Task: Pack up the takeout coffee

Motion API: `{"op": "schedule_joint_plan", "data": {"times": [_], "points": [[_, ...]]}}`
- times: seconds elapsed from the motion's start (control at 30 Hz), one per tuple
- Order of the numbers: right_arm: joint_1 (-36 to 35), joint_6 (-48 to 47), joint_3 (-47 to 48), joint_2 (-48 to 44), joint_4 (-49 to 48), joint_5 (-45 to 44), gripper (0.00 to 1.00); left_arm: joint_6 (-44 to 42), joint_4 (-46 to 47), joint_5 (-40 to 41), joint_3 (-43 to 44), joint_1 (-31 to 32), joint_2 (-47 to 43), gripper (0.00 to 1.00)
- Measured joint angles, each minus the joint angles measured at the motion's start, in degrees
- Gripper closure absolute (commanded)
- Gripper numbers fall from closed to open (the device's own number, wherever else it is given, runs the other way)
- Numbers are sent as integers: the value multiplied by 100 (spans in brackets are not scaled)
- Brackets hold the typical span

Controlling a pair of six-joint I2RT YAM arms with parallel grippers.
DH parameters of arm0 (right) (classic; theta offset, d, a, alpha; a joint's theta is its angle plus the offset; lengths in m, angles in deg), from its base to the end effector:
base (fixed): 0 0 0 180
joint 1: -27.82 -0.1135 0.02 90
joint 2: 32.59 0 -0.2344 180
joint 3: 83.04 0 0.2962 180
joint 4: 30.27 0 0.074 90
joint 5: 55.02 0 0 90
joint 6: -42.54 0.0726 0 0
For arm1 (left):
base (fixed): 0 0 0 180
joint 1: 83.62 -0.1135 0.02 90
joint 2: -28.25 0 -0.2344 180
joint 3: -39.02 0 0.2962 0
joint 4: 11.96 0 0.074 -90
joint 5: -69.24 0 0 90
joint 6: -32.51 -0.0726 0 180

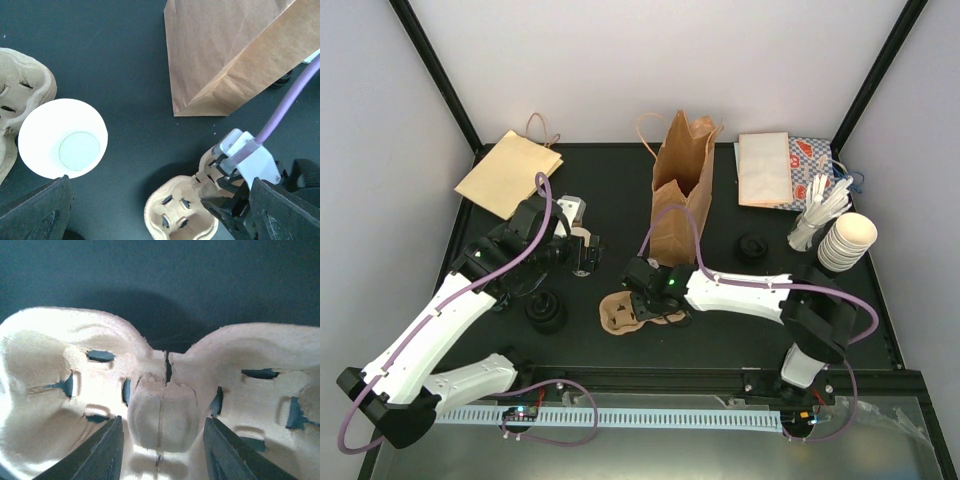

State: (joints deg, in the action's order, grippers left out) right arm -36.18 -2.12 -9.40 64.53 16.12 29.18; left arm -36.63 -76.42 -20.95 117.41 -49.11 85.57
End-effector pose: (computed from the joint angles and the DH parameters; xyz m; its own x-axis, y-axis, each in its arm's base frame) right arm 0.1693 0.3303 0.0908 -0.9145 -0.2607 -0.3094 -0.3250 0.9288 0.1781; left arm 0.2276 -0.1568 0.3166 -0.7314 0.0708 -0.6783 0.3297 0.9073 -0.2609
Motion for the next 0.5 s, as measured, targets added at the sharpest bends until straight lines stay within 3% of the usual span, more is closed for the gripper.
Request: {"op": "schedule_joint_plan", "data": {"times": [0.2,0.5], "points": [[0,-4,2,-363,9,-127,53,-28,-42,-9,0,-4,0,1],[0,-127,94,-407,140,-168,34,-28,-42,-17,-2,-7,-2,1]]}}
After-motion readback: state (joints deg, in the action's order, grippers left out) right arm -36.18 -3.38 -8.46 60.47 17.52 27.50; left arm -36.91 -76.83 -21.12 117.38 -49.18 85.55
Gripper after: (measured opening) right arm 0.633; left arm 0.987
